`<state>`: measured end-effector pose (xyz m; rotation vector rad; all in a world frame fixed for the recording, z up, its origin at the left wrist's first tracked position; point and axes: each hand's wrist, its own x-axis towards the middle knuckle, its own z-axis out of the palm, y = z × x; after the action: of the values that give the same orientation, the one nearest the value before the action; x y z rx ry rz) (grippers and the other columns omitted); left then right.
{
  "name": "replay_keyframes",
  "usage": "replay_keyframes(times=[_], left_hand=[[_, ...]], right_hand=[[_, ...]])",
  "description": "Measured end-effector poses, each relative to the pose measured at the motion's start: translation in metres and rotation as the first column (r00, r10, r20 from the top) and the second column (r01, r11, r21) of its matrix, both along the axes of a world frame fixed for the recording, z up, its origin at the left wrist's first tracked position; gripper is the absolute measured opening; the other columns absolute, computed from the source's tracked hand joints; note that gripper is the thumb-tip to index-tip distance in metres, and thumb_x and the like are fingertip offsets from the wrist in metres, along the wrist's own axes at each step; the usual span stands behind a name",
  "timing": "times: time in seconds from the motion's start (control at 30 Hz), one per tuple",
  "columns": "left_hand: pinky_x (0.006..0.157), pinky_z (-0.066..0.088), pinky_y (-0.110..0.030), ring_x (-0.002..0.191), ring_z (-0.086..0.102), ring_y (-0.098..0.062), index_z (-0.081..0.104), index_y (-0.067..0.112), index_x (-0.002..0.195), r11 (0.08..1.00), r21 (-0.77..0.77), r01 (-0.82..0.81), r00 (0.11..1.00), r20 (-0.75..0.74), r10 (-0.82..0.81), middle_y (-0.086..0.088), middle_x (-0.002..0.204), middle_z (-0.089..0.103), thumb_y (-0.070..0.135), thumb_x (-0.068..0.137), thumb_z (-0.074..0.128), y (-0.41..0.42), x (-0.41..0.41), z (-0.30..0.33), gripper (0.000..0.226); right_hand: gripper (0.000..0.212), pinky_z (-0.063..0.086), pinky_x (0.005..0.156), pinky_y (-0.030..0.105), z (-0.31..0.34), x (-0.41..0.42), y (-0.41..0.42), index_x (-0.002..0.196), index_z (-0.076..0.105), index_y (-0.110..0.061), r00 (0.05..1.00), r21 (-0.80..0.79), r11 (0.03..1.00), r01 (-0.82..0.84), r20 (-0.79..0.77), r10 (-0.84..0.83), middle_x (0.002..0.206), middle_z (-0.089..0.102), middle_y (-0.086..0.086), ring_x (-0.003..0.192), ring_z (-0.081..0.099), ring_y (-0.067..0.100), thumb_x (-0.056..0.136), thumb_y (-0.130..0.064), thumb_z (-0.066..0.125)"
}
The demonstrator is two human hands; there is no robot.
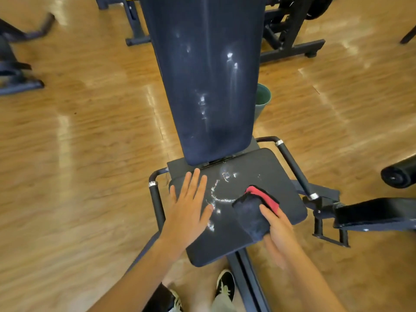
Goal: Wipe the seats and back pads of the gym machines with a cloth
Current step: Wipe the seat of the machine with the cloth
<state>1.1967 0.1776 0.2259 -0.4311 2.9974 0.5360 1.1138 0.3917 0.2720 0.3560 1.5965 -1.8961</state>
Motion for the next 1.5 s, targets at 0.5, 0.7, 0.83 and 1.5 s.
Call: replay_keyframes(times=[0.5, 0.7, 0.83, 1.5], left_hand=[[0.123, -0.003, -0.054, 0.151, -0.033, -0.01, 0.005, 0.019, 0.164, 0.985, -0.02, -0.172, 0.983, 0.061, 0.173, 0.003, 0.169, -0.019, 0.04, 0.104, 0.048, -0.018, -0.015, -0.099, 0.077], [0.124, 0.001, -0.056, 0.149, -0.035, -0.01, 0.004, 0.019, 0.165, 0.98, -0.019, -0.196, 0.975, 0.106, 0.197, 0.002, 0.17, -0.017, 0.04, 0.104, 0.045, -0.021, -0.004, -0.121, 0.076], [0.121, -0.007, -0.051, 0.148, -0.037, -0.009, 0.002, 0.019, 0.165, 0.983, -0.037, -0.178, 0.979, 0.094, 0.181, 0.002, 0.17, -0.018, 0.04, 0.105, 0.044, -0.02, -0.008, -0.121, 0.076], [0.121, -0.014, -0.043, 0.154, -0.024, -0.013, -0.001, 0.018, 0.164, 0.99, -0.023, -0.136, 0.989, 0.055, 0.137, 0.002, 0.171, -0.015, 0.043, 0.105, 0.031, -0.02, -0.011, -0.128, 0.072]], right_hand=[[0.047, 0.034, 0.114, 0.042, -0.163, -0.073, -0.08, 0.149, 0.038, -0.026, 0.737, 0.631, 0.719, -0.291, -0.33, 0.589, 0.154, 0.04, 0.005, 0.141, 0.037, 0.024, 0.102, -0.024, 0.047], [0.065, -0.007, 0.121, 0.032, -0.198, -0.057, -0.092, 0.151, 0.03, -0.023, 0.553, 0.745, 0.621, -0.243, -0.42, 0.72, 0.16, 0.018, -0.006, 0.15, -0.004, 0.01, 0.098, -0.061, 0.025], [0.062, -0.005, 0.12, 0.035, -0.205, -0.059, -0.091, 0.149, 0.03, -0.032, 0.441, 0.824, 0.532, -0.196, -0.411, 0.798, 0.161, 0.02, -0.003, 0.151, -0.002, 0.016, 0.097, -0.059, 0.011], [0.068, -0.002, 0.122, 0.032, -0.211, -0.062, -0.091, 0.155, 0.015, -0.018, 0.349, 0.902, 0.412, -0.13, -0.347, 0.871, 0.163, 0.009, -0.004, 0.15, -0.005, 0.012, 0.098, -0.054, 0.001]])
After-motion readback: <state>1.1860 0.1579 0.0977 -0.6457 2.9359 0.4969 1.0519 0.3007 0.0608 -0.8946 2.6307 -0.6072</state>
